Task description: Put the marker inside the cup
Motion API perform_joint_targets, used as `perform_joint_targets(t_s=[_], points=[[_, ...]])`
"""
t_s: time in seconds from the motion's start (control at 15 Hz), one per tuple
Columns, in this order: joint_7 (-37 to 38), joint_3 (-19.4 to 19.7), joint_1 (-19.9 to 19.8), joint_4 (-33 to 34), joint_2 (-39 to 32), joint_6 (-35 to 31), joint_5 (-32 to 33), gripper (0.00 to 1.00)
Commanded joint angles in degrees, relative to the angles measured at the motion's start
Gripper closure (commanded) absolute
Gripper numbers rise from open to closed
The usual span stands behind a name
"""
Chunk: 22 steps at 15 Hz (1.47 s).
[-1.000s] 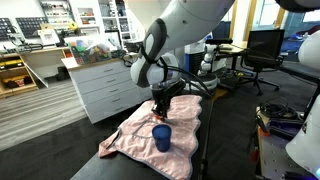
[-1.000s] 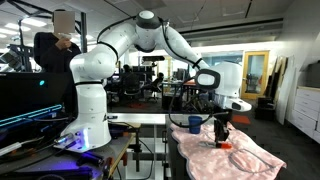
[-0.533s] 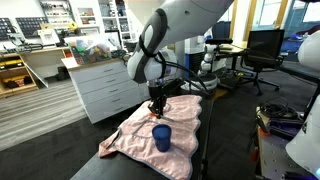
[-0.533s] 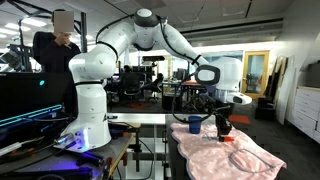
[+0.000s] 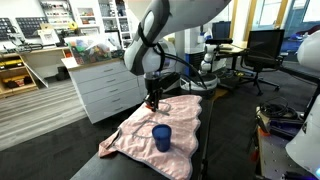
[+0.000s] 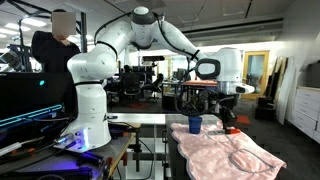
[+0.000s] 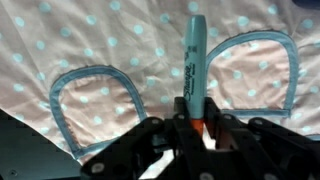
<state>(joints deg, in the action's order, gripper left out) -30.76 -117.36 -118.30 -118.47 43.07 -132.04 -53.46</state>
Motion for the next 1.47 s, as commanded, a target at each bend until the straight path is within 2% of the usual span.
perform_joint_targets(t_s=[0.0, 0.67, 1.4], points=[[-0.5, 1.9, 2.2, -1.7, -2.9, -2.2, 1.0, 0.93], [-1.3, 4.7, 6.7, -4.2, -7.1, -10.0, 1.3, 0.93], [-5.5, 5.7, 11.7, -11.3, -17.5, -24.0, 1.5, 0.93]])
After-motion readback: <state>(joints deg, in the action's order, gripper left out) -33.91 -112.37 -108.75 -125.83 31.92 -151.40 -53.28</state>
